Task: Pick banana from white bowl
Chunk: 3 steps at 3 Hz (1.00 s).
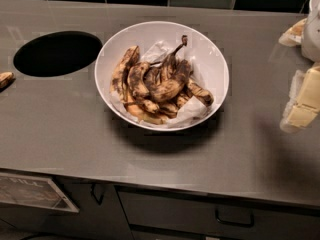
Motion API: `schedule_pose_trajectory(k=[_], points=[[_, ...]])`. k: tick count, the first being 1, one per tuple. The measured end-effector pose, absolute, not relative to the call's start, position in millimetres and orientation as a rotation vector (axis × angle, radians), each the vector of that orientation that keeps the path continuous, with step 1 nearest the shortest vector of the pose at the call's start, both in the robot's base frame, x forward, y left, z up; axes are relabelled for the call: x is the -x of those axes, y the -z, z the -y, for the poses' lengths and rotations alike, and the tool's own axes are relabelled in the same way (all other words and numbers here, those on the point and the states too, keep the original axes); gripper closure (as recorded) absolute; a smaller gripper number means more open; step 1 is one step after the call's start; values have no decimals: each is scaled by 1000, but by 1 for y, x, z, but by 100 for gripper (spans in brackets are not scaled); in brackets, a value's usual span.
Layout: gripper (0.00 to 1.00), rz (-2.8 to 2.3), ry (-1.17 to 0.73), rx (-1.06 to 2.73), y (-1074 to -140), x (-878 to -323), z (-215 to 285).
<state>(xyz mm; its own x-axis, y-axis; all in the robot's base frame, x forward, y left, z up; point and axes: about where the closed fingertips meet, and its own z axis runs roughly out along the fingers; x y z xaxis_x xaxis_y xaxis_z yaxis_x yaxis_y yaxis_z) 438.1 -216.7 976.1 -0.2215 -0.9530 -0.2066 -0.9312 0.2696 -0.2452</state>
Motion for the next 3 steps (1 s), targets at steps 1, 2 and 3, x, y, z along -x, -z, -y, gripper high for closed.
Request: schedule_pose_trajectory(k=[1,2,3], points=[[0,-2232,98,1725,-976,-438,217],[0,-2209,115,1755,-980,-442,210],[0,-2172,122,1847,-980,-453,192]])
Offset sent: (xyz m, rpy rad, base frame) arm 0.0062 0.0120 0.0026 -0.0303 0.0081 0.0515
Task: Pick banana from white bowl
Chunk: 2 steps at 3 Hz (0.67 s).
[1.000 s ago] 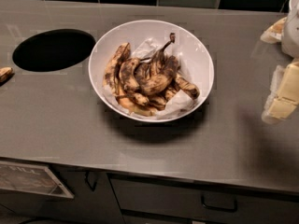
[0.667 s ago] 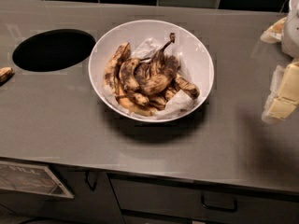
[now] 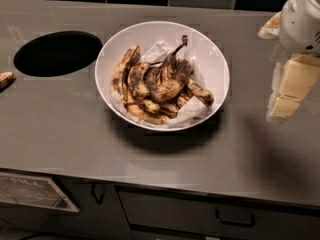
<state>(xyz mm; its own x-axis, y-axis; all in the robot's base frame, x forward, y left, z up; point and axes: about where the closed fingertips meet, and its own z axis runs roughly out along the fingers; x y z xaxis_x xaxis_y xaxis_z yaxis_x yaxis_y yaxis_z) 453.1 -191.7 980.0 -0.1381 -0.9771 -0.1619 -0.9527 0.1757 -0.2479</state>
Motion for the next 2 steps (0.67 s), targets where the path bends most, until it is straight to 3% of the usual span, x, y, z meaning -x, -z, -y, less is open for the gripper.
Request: schedule_pose_trajectory(k=[2], points=[[0,-2062,79,2038,-963,-489,138]])
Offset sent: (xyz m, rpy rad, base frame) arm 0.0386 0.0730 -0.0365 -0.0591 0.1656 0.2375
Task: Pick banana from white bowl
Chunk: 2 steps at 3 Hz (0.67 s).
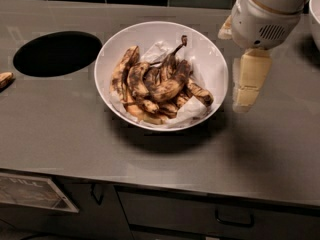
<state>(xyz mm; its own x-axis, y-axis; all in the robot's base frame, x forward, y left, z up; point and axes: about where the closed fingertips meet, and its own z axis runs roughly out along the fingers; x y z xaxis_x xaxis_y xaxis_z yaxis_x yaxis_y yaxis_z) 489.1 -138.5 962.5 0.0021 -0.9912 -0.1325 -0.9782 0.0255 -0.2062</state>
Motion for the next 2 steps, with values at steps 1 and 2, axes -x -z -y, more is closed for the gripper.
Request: schedule_pose_trajectory(k=[1,2], points=[[0,-2040,93,2048,-962,-495,132],[0,-1995,107,2097,-963,-505,117]])
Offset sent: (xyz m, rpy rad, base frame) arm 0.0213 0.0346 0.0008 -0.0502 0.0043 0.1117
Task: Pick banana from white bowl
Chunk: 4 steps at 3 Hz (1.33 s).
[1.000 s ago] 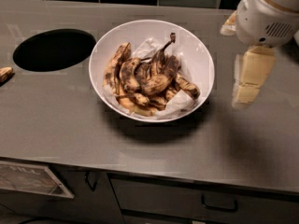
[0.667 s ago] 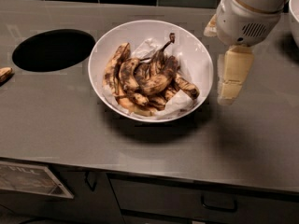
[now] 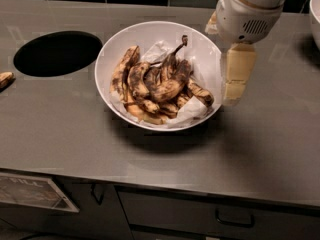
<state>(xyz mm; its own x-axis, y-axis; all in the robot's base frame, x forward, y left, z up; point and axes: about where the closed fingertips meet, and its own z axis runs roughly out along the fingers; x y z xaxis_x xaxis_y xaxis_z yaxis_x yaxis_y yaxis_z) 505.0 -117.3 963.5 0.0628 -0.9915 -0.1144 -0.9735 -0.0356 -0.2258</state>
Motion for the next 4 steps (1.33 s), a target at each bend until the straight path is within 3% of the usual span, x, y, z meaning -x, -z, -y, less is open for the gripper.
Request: schedule_pose_trajectory(k=[4], points=[[0,-1839,90,2224,-960,-512,69]])
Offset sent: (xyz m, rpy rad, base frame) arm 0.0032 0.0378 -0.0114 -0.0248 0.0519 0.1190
